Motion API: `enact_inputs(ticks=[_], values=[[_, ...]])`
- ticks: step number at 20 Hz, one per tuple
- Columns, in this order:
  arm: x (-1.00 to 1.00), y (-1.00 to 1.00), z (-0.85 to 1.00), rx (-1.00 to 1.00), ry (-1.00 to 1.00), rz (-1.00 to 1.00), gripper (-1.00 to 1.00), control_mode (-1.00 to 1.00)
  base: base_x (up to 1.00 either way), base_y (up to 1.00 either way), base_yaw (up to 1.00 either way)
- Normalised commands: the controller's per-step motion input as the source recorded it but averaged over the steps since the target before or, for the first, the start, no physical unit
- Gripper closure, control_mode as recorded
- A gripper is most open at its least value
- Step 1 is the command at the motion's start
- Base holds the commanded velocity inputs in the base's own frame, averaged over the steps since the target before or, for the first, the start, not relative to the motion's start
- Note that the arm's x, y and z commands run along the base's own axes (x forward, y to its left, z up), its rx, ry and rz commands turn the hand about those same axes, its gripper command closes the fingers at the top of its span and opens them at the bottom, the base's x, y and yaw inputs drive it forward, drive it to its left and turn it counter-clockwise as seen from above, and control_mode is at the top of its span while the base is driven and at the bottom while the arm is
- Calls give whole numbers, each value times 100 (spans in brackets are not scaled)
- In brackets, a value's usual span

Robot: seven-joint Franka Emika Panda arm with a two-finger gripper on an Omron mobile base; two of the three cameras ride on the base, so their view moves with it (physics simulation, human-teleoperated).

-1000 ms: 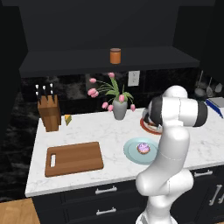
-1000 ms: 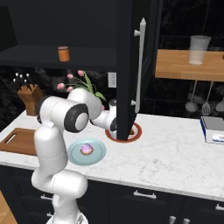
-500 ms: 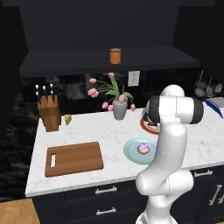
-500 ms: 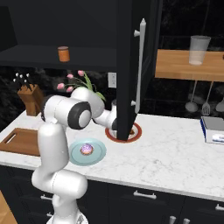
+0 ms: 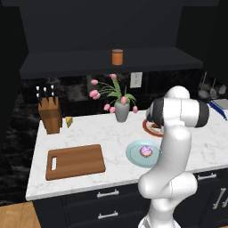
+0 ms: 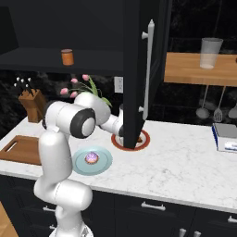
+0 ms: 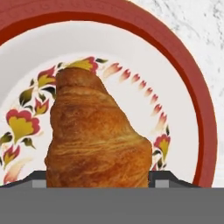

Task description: From the different types of pastries on the counter, select a croissant and place it on the cutting board. Then retrieve a jar of jam from the cabinet and place it alongside the croissant on the cutting board.

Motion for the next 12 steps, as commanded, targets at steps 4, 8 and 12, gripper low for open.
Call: enact_inputs(ticks=[4, 8, 12], values=[[-11, 0, 59, 0, -1, 0, 100, -100, 0, 0, 0], [-7, 1, 43, 0, -1, 0, 100, -100, 0, 0, 0], [-18, 13, 2, 0, 5, 0, 100, -100, 0, 0, 0]])
